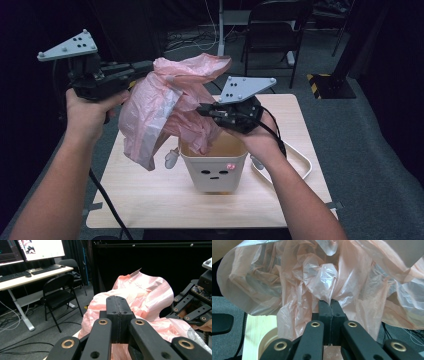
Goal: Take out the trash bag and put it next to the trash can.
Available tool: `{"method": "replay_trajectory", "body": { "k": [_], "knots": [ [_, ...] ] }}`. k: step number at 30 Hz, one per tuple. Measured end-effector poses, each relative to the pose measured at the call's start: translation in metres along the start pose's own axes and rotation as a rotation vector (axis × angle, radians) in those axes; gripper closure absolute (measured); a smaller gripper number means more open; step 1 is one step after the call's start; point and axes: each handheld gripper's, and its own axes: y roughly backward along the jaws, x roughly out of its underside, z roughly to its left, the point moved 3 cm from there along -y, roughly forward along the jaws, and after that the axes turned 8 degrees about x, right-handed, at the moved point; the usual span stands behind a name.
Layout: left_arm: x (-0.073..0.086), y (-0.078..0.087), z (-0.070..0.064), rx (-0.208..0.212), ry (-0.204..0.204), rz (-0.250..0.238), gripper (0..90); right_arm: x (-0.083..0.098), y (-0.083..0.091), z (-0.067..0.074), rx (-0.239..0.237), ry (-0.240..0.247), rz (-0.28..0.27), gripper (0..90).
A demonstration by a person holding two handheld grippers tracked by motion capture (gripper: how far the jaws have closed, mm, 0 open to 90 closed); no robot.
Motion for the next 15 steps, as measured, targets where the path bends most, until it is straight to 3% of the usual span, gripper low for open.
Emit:
{"method": "replay_trajectory", "body": {
  "k": [15],
  "knots": [
    [-0.022, 0.033, -0.004, -0.046, -0.032, -0.040, 90.0, -0.033, 0.001, 0.005, 0.008, 0.041, -0.041, 90.0]
  ]
}}
